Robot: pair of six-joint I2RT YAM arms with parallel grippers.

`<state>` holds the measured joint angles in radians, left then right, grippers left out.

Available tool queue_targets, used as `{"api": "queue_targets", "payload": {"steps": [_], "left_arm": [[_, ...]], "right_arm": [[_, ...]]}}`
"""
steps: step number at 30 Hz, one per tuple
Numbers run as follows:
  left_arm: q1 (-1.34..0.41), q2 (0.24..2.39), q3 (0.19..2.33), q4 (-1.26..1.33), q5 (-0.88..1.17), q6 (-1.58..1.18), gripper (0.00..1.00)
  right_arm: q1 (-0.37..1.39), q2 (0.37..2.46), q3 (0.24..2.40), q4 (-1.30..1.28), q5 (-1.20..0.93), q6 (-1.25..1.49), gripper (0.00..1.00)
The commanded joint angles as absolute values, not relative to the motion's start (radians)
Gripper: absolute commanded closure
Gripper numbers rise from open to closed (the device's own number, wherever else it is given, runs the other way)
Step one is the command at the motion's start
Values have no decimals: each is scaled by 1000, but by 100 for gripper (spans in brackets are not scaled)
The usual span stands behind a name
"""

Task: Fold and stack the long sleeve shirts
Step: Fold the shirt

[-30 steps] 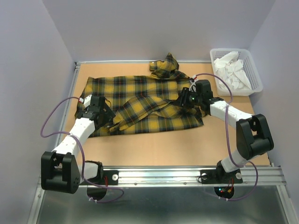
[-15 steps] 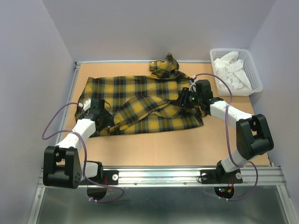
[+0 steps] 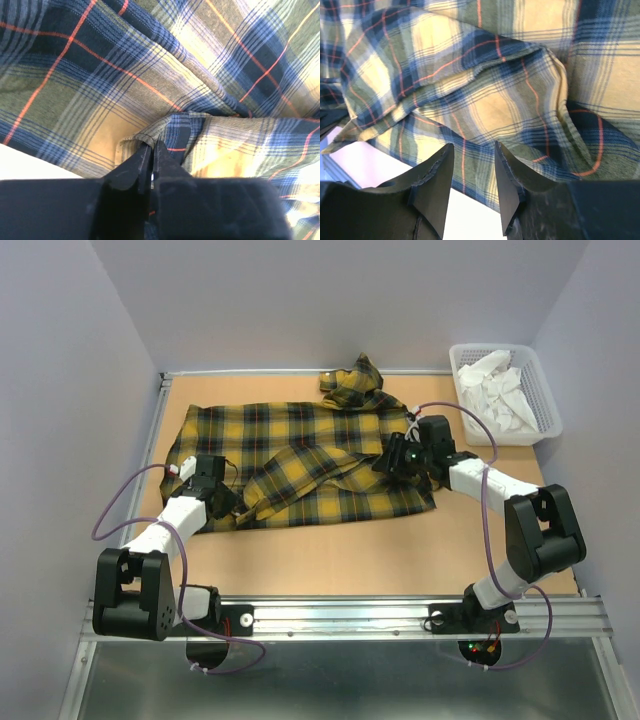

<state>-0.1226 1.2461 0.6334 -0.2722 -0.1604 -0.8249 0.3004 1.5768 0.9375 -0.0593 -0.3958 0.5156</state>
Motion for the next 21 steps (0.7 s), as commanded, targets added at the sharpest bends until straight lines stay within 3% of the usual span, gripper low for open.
{"api": "queue_targets", "payload": {"steps": [1,14,21], "left_arm": [[-121,1210,647,-268,-212,-805,98],[-120,1129,816,-305,-370,-571,100],[-121,1167,946,-463,-437,-508,100]], "right_arm": [[295,1548,902,-44,-345,497,57],[295,1611,835,-44,-239,506,64],[285,1649,815,-45,-186,526,65]]}}
